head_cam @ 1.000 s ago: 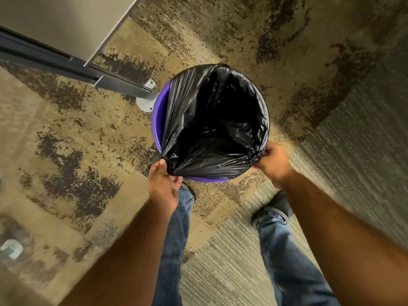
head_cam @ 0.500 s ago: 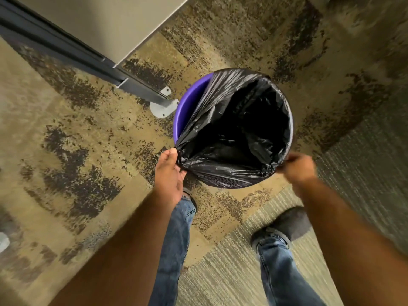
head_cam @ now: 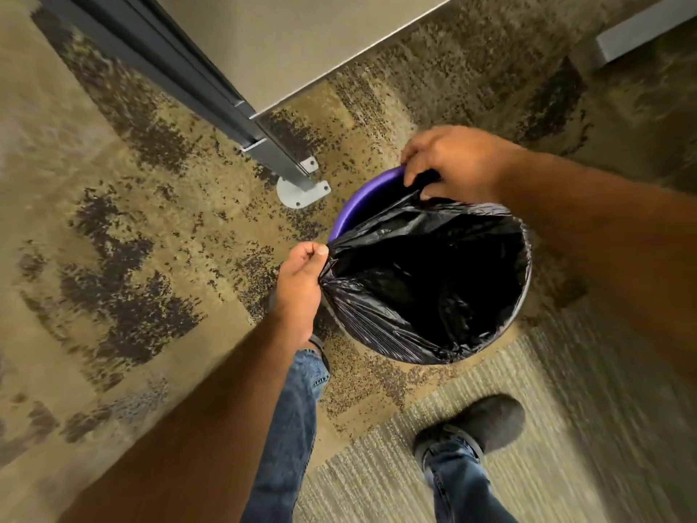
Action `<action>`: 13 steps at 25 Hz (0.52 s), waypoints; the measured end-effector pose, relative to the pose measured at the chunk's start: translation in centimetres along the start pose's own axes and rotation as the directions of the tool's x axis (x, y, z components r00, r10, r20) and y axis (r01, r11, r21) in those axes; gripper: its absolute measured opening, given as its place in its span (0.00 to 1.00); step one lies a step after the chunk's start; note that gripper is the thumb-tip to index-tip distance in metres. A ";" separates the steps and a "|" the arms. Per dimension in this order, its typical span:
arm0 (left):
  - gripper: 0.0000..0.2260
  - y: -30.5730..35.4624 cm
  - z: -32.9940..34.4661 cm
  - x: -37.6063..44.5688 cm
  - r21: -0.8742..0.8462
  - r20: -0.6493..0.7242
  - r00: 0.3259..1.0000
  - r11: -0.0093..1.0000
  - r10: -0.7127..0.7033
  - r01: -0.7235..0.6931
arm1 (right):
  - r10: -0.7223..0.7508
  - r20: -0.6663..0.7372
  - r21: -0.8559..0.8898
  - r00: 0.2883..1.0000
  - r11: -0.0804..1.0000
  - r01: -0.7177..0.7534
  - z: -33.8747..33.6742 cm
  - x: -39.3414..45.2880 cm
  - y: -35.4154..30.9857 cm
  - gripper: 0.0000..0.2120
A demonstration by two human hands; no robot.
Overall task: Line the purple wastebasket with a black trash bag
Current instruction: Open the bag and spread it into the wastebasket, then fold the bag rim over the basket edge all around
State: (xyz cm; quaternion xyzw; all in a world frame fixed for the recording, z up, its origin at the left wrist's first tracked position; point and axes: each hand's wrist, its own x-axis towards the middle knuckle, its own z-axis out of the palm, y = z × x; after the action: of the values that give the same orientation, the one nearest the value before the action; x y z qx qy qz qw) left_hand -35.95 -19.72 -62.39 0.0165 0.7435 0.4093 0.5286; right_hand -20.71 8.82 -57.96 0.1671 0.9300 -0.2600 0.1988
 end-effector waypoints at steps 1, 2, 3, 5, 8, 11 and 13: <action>0.06 0.0 0.0 0.3 0.000 0.009 1.000 1.000 0.001 -0.001 | -0.004 -0.060 0.007 0.998 1.000 0.005 0.3 0.0 0.3 0.12; 0.07 -0.1 0.0 0.5 -0.016 0.016 1.000 1.000 0.007 -0.007 | -0.002 -0.143 0.052 0.990 0.999 0.010 0.7 0.0 0.4 0.09; 0.07 -0.1 0.1 0.7 -0.034 0.018 1.000 0.999 0.015 -0.015 | 0.029 -0.219 0.134 0.975 0.991 0.001 1.0 -0.1 0.4 0.06; 0.07 -0.1 0.4 1.0 -0.041 -0.013 1.000 0.999 0.011 -0.012 | 0.153 -0.303 0.334 0.941 0.941 -0.046 1.4 -0.3 0.2 0.03; 0.07 0.2 0.7 1.6 -0.055 -0.035 0.999 0.998 -0.003 0.001 | 0.248 -0.303 0.401 0.920 0.909 -0.114 1.4 0.5 -0.2 0.03; 0.08 0.7 0.7 2.4 -0.003 -0.040 0.999 1.000 -0.012 0.012 | 0.258 -0.219 0.325 0.941 0.929 -0.179 0.3 2.2 -0.4 0.02; 0.11 1.0 0.5 2.8 0.049 -0.035 0.999 0.999 -0.001 0.003 | 0.262 -0.134 0.319 0.956 0.925 -0.209 -0.7 3.2 -0.1 0.03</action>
State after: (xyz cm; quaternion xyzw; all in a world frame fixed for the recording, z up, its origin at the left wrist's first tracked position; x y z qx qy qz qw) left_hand -37.25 -17.48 -63.99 0.0214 0.7624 0.3908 0.5154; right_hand -23.69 9.76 -58.84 0.3284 0.8663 -0.3573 0.1186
